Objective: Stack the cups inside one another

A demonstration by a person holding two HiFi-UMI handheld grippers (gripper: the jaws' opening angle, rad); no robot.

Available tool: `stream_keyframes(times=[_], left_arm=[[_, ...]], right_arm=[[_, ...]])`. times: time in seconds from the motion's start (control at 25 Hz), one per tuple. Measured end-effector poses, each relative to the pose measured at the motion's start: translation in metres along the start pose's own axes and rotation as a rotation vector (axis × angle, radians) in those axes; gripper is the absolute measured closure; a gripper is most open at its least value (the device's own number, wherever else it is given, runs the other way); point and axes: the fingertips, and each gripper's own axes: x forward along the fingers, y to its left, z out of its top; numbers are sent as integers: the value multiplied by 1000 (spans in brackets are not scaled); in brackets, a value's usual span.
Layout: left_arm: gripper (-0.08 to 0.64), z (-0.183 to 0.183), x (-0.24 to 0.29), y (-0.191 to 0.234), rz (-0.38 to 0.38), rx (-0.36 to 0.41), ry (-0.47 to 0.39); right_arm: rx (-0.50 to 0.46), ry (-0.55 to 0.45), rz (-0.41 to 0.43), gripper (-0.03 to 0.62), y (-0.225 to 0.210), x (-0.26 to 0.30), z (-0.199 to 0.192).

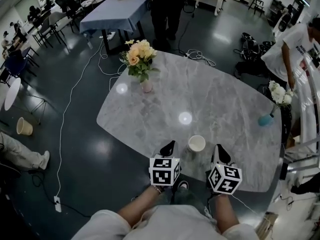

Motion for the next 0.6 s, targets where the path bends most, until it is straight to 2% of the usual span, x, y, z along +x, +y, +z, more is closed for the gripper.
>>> stream_keyframes(times=[0.32,0.6], left_arm=[[565,-7,-11,-13,5,45,5],[565,-29,-34,-40,31,66,6]], right_arm=[[19,-40,1,575,-16,-19,4],[56,-55,14,575,-41,-60,-19]])
